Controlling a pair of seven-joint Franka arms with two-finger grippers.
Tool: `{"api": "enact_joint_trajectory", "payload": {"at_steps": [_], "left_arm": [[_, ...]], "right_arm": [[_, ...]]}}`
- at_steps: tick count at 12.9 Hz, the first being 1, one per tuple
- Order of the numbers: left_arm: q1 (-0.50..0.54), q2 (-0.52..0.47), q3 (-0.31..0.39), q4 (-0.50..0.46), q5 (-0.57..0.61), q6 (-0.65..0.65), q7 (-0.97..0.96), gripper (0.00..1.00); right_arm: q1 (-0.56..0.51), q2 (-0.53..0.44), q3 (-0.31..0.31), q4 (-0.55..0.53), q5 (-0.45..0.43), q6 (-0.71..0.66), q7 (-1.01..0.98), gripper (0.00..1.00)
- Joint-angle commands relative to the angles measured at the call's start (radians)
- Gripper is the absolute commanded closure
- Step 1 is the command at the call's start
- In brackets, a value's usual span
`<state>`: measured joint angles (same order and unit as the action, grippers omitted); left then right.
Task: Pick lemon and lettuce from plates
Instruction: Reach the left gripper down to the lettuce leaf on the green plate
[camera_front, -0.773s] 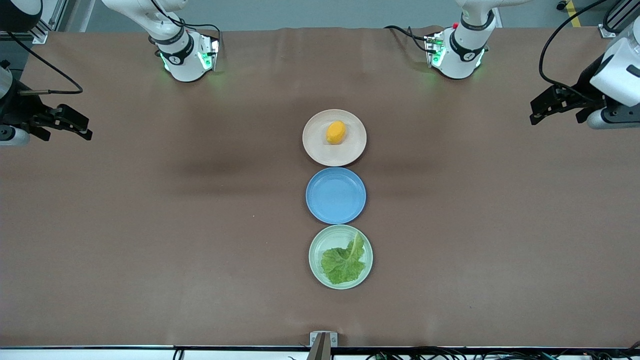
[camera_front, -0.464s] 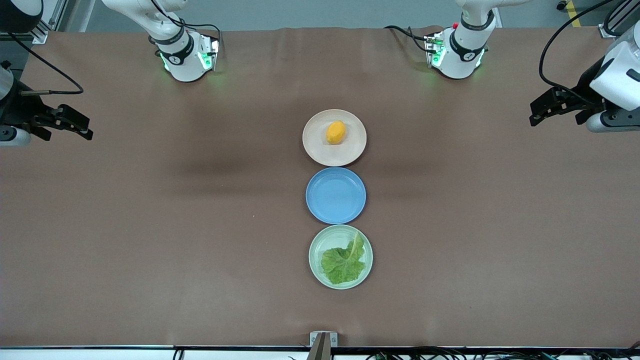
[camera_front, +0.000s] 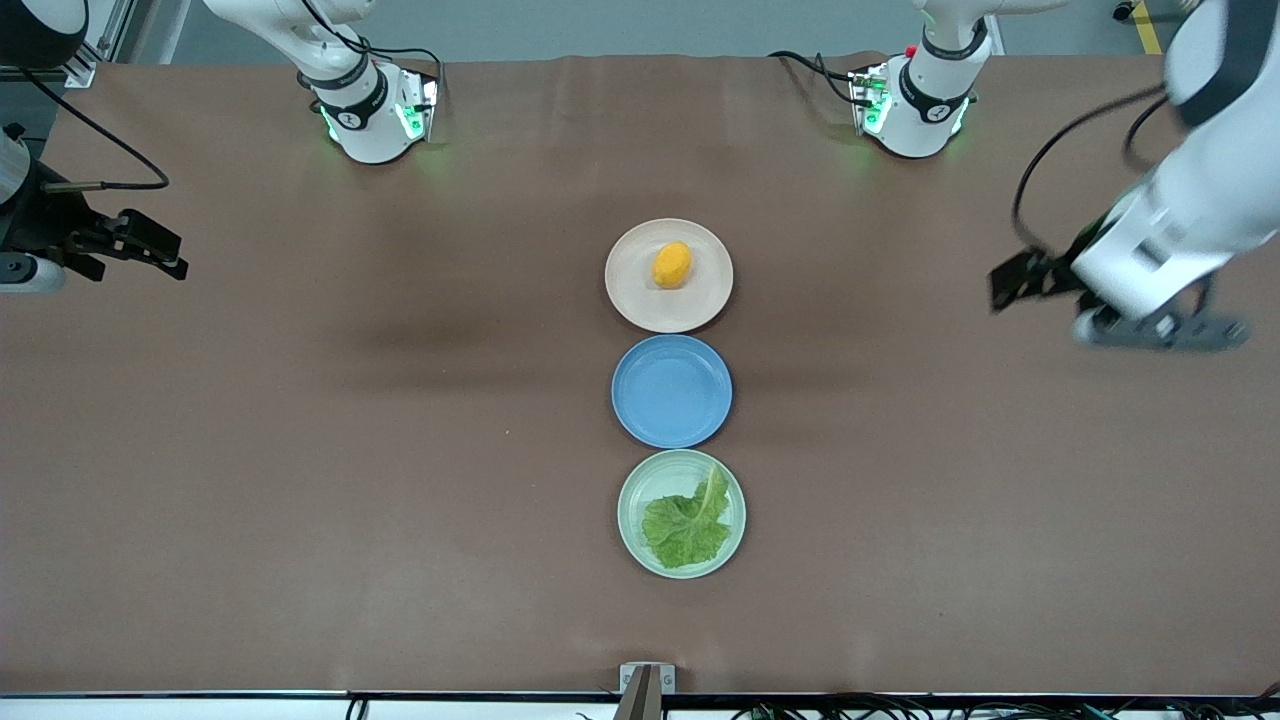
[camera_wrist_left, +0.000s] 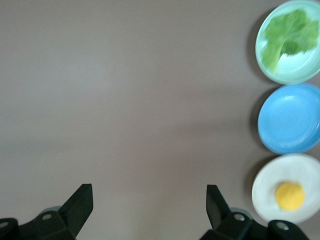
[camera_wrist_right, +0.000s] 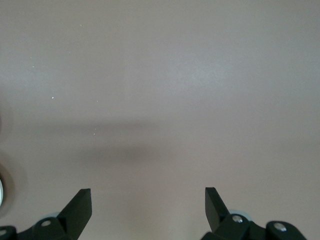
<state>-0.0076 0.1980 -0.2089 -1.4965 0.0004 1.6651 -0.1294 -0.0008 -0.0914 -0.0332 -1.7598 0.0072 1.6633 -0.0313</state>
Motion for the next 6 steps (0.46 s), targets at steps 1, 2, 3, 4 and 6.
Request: {"api": "enact_joint_trajectory", "payload": {"at_steps": [1, 2, 3, 4, 6], "left_arm": [[-0.067, 0.144, -0.004, 0.071, 0.03, 0.096, -0.018, 0.0], [-0.095, 0.173, -0.004, 0.071, 0.033, 0.132, -0.047, 0.0], [-0.121, 0.205, -0.003, 0.071, 0.033, 0.166, -0.065, 0.0], [-0.146, 0.236, 0.002, 0.073, 0.036, 0.194, -0.068, 0.0], [-0.198, 0.3, 0.005, 0.099, 0.091, 0.222, -0.075, 0.0]], "right_arm": [[-0.008, -0.024, 0.003, -0.023, 0.013, 0.0, -0.012, 0.0], [-0.008, -0.024, 0.003, -0.021, 0.013, 0.0, -0.012, 0.0], [-0.008, -0.022, 0.003, -0.017, 0.013, 0.0, -0.01, 0.0], [-0.01, -0.021, 0.003, -0.014, 0.013, 0.0, -0.009, 0.0], [-0.01, -0.019, 0.003, 0.0, 0.011, -0.002, -0.006, 0.0]]}}
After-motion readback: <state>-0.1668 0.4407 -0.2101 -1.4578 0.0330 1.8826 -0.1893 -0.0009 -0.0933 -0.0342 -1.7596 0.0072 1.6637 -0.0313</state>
